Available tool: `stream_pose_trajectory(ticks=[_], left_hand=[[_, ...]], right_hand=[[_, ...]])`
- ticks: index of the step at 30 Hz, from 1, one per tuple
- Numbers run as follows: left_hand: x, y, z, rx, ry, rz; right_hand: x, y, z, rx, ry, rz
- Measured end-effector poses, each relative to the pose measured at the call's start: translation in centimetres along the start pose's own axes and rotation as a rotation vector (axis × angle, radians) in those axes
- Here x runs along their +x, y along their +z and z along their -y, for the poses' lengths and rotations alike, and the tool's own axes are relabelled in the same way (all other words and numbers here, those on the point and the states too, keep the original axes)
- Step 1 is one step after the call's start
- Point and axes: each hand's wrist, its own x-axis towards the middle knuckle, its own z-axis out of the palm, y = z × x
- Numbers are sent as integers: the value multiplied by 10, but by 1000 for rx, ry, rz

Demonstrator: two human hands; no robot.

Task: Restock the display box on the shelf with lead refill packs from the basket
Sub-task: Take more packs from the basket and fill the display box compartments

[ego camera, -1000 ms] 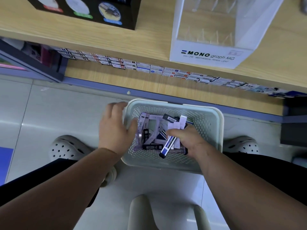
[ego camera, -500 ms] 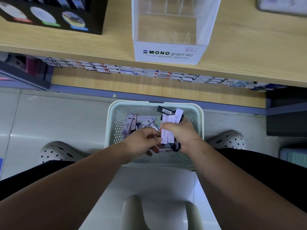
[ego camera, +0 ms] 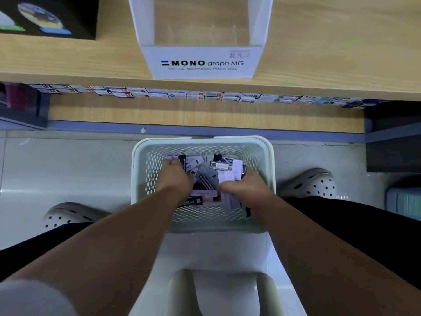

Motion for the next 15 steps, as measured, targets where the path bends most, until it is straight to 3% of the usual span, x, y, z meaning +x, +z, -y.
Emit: stream_pose_trajectory(ticks=[6, 15], left_hand=[[16, 17, -9, -36, -136, -105], [24, 14, -3, 162, -46, -26]], right_hand=[[8, -1, -2, 51, -14, 3], [-3, -3, 4, 29, -12, 15]])
